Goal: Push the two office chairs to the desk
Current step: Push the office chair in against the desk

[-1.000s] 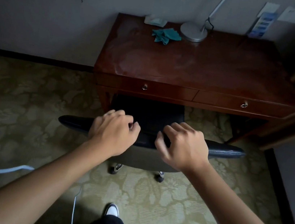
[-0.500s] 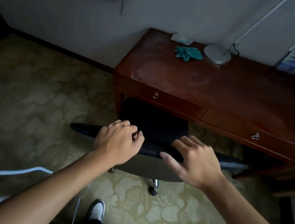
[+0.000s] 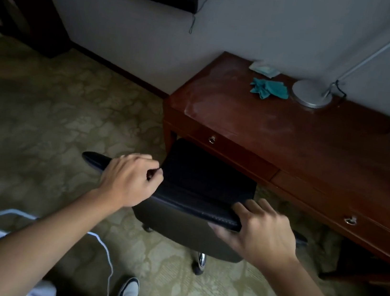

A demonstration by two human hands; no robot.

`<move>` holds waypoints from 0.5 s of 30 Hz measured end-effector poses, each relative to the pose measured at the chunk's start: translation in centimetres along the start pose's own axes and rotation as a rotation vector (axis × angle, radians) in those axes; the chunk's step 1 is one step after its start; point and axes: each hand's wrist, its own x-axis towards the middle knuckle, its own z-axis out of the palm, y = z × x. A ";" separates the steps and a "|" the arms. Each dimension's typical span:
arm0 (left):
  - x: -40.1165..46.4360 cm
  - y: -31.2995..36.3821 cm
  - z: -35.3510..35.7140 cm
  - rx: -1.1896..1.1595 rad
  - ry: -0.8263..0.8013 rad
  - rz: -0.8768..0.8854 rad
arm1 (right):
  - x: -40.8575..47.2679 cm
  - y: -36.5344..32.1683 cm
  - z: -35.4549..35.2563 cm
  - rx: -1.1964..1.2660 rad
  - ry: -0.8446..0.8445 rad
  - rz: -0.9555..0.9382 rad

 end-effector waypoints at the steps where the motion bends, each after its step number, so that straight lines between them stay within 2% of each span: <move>1: 0.5 -0.2 -0.1 -0.014 0.004 0.005 | 0.5 0.1 0.0 -0.005 0.013 -0.008; 9: 6.5 -1.2 0.7 -0.092 0.066 0.113 | 4.8 2.2 0.6 -0.026 0.069 0.028; 15: 14.1 -1.3 3.2 -0.133 0.041 0.066 | 9.7 5.1 2.3 -0.076 0.107 0.092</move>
